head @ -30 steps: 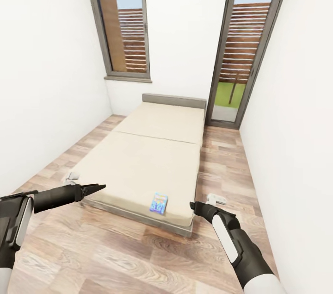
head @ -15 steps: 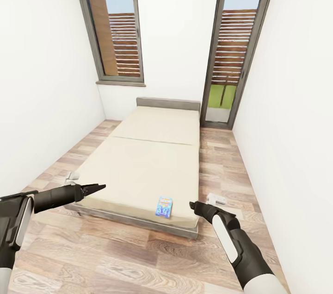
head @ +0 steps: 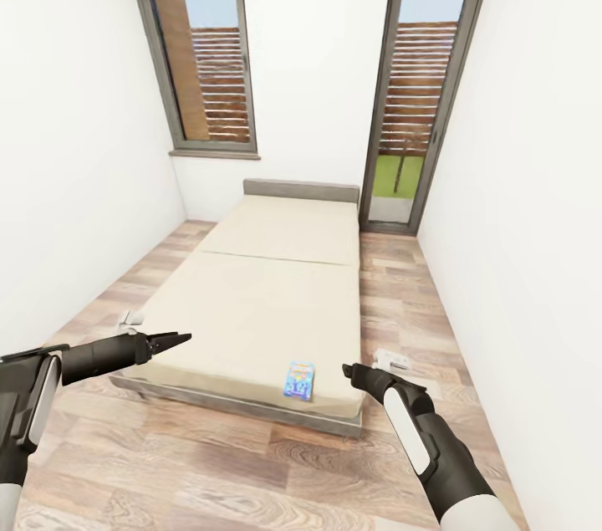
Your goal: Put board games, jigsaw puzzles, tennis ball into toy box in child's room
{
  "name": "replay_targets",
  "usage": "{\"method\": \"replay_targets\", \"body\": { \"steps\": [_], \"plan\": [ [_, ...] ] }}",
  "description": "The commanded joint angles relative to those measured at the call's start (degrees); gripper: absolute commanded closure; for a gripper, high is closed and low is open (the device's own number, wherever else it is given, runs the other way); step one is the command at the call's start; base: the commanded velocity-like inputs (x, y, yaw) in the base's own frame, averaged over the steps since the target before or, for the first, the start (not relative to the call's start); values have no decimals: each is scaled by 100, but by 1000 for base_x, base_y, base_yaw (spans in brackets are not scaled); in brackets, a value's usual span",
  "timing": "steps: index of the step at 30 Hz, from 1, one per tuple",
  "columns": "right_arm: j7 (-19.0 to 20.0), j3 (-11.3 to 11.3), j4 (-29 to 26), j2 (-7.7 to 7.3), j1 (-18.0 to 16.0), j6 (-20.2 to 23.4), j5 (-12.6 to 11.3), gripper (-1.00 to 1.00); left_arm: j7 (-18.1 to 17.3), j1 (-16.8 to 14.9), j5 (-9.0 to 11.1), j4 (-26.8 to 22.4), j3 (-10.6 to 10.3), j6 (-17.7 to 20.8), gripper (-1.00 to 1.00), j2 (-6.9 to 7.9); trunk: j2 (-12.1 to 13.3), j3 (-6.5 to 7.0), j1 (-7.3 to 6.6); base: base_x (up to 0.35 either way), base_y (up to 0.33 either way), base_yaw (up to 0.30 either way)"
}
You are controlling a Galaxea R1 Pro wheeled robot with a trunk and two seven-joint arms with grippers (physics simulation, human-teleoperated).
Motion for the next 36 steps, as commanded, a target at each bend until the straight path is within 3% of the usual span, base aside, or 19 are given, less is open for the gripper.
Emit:
{"method": "replay_targets", "body": {
  "steps": [1,24,36],
  "plan": [
    [-55,9,-9,-1,-5,15,-60,-100,-17,-5,2,-2,3,60,-100,-1,-12,-10,4,3,4,-164],
    [-58,3,0,6,-5,15,-61,-100,-25,-5,-3,-4,3,58,-100,1,-12,65,4,0,36,-252],
    [-60,3,-3,7,-5,15,-61,-100,-17,-5,-3,-3,3,57,-100,-3,-12,72,4,0,118,-54]
  ]
}}
